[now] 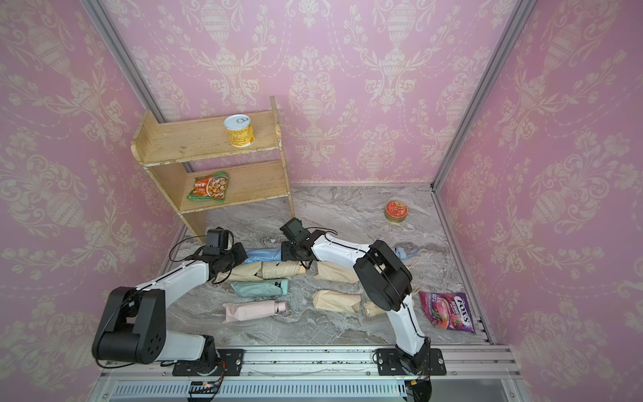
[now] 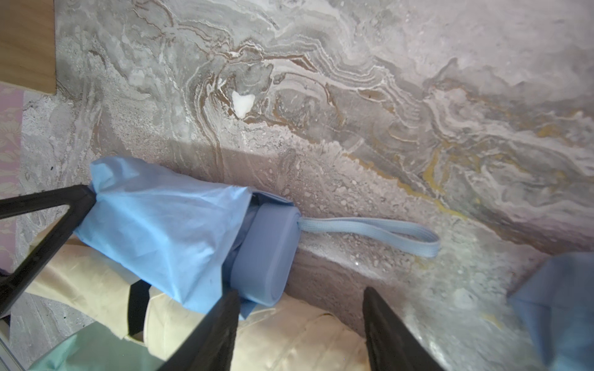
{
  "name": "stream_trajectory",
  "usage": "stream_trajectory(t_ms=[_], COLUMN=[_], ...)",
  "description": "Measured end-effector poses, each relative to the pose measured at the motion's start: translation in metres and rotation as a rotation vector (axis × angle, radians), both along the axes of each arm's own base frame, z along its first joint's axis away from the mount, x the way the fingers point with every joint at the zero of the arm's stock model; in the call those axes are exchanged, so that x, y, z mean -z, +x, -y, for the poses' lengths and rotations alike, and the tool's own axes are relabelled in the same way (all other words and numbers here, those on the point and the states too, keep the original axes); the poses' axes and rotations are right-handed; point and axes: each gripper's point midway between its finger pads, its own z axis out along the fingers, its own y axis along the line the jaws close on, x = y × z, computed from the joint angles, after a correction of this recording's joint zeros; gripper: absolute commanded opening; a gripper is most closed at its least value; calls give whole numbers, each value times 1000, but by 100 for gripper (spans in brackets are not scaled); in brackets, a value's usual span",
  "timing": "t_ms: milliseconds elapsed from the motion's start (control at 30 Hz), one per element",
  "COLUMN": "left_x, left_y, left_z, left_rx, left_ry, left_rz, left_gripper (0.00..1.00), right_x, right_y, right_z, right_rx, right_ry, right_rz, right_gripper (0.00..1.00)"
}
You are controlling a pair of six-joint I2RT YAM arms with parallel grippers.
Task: Take umbrellas out of sleeves
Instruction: Take out the umbrella from the umbrella sleeve.
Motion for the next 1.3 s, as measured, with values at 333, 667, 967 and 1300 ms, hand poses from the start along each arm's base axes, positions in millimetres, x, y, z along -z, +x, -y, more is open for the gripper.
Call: stream_trajectory(t_ms=[333,667,967,1300], left_x=[1,1,1,1], left_y=[0,0,0,0], left_z=[0,0,0,0], left_rx=[0,0,1,1], left_ry=[0,-1,-3,-2], left_rz=[2,8,8,8], left_gripper=[5,5,5,1], right_x=[4,8,12,11], right_y=[-4,-2,0,3], right_z=[-6,-13,-17,-18], right_rx=[-10,-15,-18,-11], right_ry=[24,43,43,40], right_rz=[-31,-47,-55,-46], right_gripper=[63,63,56,47])
